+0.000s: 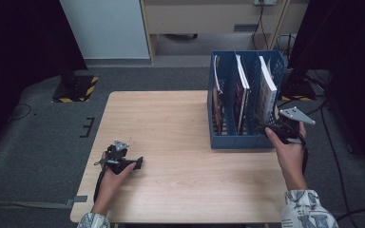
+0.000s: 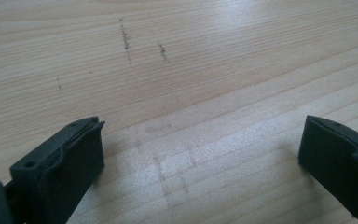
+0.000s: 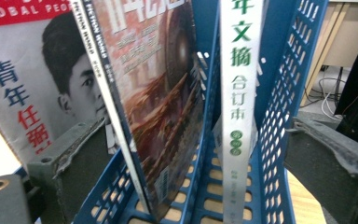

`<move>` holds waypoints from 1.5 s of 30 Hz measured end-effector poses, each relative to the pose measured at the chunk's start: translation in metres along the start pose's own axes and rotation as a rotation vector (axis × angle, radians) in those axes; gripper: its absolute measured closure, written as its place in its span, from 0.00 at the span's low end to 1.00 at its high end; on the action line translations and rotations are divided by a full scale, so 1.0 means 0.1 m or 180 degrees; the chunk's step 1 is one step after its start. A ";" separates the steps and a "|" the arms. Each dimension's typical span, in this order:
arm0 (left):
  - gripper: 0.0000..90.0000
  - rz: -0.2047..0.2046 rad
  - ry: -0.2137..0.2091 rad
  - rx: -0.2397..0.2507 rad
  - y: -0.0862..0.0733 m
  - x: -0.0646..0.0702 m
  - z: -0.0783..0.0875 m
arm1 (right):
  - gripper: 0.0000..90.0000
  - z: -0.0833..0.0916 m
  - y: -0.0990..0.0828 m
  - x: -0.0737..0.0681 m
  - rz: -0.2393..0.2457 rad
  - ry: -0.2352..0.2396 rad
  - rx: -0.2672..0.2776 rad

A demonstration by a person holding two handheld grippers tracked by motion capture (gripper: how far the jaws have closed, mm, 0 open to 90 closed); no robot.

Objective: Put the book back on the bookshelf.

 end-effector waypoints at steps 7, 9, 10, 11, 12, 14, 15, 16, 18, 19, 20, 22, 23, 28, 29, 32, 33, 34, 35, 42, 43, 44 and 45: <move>0.00 -0.0001 0.0000 0.0000 0.00 0.00 0.00 | 0.07 0.08 -0.05 -0.11 0.0038 0.0087 0.0016; 0.00 -0.0001 0.0002 0.0000 0.00 0.00 0.00 | 0.07 0.11 -0.07 -0.14 0.0039 0.0102 0.0034; 0.00 0.0001 0.0003 0.0001 0.00 0.00 0.00 | 0.07 0.12 -0.07 -0.15 0.0026 0.0118 0.0048; 0.00 0.0001 0.0003 0.0000 0.00 0.00 0.00 | 0.07 0.14 -0.09 -0.16 0.0009 0.0125 0.0045; 0.00 0.0000 0.0002 -0.0001 0.00 0.00 0.00 | 0.07 0.15 -0.10 -0.17 0.0031 0.0127 0.0039; 0.00 0.0000 0.0001 0.0000 0.00 0.00 0.00 | 0.07 0.17 -0.13 -0.20 0.0038 0.0159 0.0014; 0.00 0.0000 0.0001 0.0001 0.00 0.00 0.00 | 0.07 0.17 -0.14 -0.21 0.0034 0.0168 0.0018; 0.00 -0.0001 0.0001 0.0000 0.00 0.00 0.00 | 0.07 0.19 -0.15 -0.22 0.0046 0.0184 0.0005; 0.00 0.0001 0.0001 0.0001 0.00 0.00 0.00 | 0.07 0.20 -0.18 -0.25 0.0057 0.0187 0.0001; 0.00 0.0001 0.0001 0.0001 0.00 0.00 0.00 | 0.07 0.21 -0.19 -0.26 0.0064 0.0195 0.0002; 0.00 0.0000 0.0001 0.0000 0.00 0.00 0.00 | 0.07 0.22 -0.20 -0.28 0.0048 0.0210 0.0005; 0.00 0.0000 0.0001 0.0000 0.00 0.00 0.00 | 0.07 0.24 -0.23 -0.32 0.0040 0.0249 0.0000; 0.00 0.0000 0.0001 -0.0001 0.00 0.00 0.00 | 0.07 0.24 -0.24 -0.34 0.0048 0.0265 -0.0010; 0.00 0.0000 0.0001 0.0000 0.00 0.00 0.00 | 0.07 0.25 -0.27 -0.41 0.0119 0.0301 -0.0038; 0.00 0.0001 0.0000 -0.0001 0.00 0.00 0.00 | 0.07 0.25 -0.27 -0.41 0.0119 0.0320 -0.0045; 0.00 0.0000 0.0001 0.0000 0.00 0.00 0.00 | 0.07 0.26 -0.27 -0.46 0.0102 0.0367 -0.0030; 0.00 0.0001 0.0000 0.0000 0.00 0.00 0.00 | 0.07 0.26 -0.27 -0.48 0.0096 0.0389 -0.0032; 0.00 0.0001 0.0001 0.0000 0.00 0.00 0.00 | 0.07 0.26 -0.28 -0.50 0.0100 0.0404 -0.0034; 0.00 0.0001 0.0001 0.0000 0.00 0.00 0.00 | 0.06 0.26 -0.29 -0.52 0.0111 0.0419 -0.0047; 0.00 0.0001 0.0001 0.0000 0.00 0.00 0.00 | 0.06 0.25 -0.36 -0.63 0.0128 0.0528 -0.0098; 0.00 0.0002 0.0001 0.0000 0.00 0.00 0.00 | 0.06 0.26 -0.36 -0.65 0.0121 0.0547 -0.0099; 0.00 0.0001 0.0002 -0.0001 0.00 0.00 0.00 | 0.06 0.26 -0.36 -0.66 0.0124 0.0558 -0.0094; 0.00 0.0001 0.0001 -0.0001 0.00 0.00 0.00 | 0.06 0.27 -0.37 -0.67 0.0122 0.0558 -0.0091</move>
Point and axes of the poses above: each handheld gripper's, and its own axes: z roughly backward along the jaws, y roughly out of its top, x roughly to its right, the point moved 6 cm from there along -z, roughly forward along the jaws, and after that the axes turned 12 degrees about z, right-handed, at the moved point
